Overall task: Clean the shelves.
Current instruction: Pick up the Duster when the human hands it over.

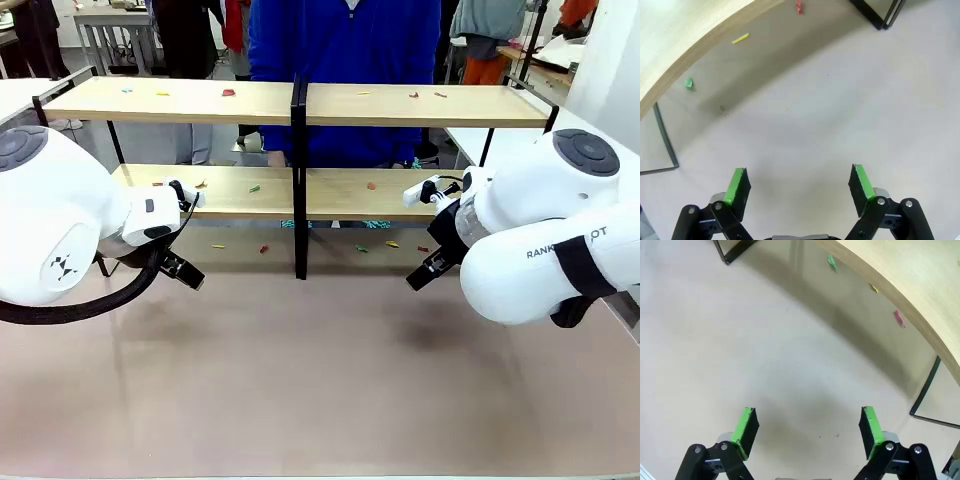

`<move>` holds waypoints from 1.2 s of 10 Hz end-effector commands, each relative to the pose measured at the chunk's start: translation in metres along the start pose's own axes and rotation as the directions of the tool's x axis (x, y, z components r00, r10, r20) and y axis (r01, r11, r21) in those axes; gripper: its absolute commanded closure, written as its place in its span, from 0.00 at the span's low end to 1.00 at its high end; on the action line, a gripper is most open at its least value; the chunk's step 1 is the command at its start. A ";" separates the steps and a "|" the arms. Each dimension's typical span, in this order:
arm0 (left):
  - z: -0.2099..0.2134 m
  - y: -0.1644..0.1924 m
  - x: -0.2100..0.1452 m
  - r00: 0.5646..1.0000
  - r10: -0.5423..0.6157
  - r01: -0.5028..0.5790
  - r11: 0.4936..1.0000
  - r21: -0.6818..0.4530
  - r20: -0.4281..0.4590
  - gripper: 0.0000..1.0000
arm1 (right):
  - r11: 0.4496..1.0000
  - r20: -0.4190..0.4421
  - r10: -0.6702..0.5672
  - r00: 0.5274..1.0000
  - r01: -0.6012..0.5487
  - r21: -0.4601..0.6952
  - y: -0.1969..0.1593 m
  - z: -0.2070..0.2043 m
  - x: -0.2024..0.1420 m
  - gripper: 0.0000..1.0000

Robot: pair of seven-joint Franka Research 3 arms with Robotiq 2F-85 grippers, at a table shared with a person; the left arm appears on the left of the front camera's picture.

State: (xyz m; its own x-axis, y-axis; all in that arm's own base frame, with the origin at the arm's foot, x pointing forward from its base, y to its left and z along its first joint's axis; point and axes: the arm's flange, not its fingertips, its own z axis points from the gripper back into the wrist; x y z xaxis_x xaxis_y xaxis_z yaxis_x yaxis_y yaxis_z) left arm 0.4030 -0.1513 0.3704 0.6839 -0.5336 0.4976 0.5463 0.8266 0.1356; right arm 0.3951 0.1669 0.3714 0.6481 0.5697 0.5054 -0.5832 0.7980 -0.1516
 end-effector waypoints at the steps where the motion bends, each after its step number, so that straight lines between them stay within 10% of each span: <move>1: 0.000 0.000 0.000 1.000 0.000 0.000 1.000 0.000 0.001 0.00 | 1.000 0.000 0.000 1.000 0.000 0.000 0.000 0.000 0.000 0.00; 12: 0.000 0.000 0.000 1.000 0.000 0.000 1.000 0.000 0.000 0.00 | 1.000 0.000 0.001 1.000 -0.001 0.000 0.000 0.000 0.000 0.00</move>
State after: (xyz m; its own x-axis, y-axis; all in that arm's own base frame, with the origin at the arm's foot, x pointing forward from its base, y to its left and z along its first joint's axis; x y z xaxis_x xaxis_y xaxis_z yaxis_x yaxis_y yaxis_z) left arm 0.4030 -0.1513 0.3704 0.6841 -0.5332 0.4977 0.5460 0.8268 0.1353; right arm 0.3951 0.1670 0.3714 0.6477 0.5703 0.5052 -0.5836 0.7977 -0.1522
